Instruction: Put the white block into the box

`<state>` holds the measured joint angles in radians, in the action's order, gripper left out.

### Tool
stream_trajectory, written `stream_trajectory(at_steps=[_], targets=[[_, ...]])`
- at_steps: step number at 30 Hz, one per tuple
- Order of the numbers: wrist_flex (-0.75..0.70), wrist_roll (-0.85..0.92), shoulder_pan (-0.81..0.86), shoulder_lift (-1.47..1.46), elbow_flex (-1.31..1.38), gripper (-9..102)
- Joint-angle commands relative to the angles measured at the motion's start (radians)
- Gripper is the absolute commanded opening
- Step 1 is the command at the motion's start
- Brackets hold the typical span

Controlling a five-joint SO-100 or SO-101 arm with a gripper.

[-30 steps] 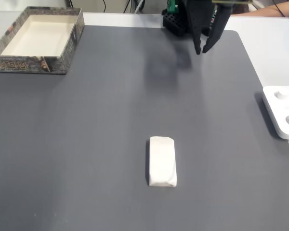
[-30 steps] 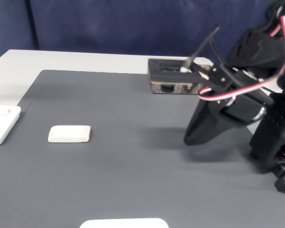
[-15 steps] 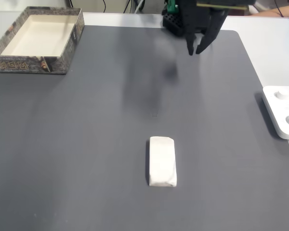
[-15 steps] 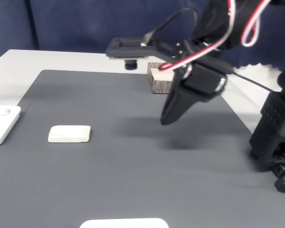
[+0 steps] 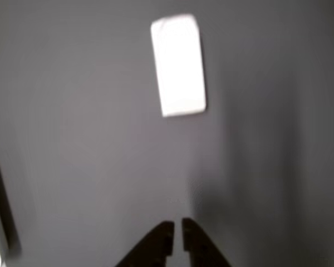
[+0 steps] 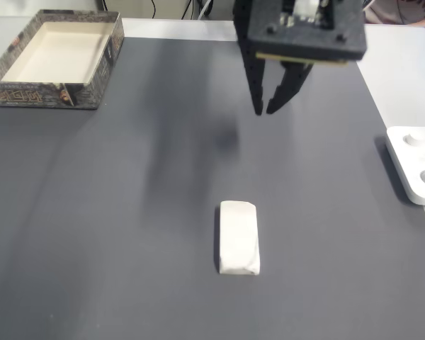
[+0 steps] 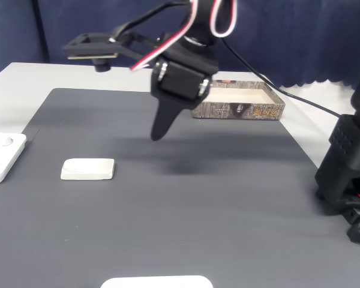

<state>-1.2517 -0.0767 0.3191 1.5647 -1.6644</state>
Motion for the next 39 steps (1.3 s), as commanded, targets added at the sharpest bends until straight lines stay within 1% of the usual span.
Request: stream_trajectory(at_steps=[1, 20, 26, 31, 36, 39], targets=[[-0.006, -0.008, 0.015, -0.071, 0.172, -2], [-0.092, -0.041, 0.040, -0.491, 0.680, -2], [-0.221, -0.026, 0.031, -0.630, 0.891, -2], [-0.293, -0.026, 0.025, -0.704, 1.008, -2], [-0.308, -0.026, 0.014, -0.770, 1.109, -2], [-0.357, -0.015, 0.011, -0.802, 1.158, -1]])
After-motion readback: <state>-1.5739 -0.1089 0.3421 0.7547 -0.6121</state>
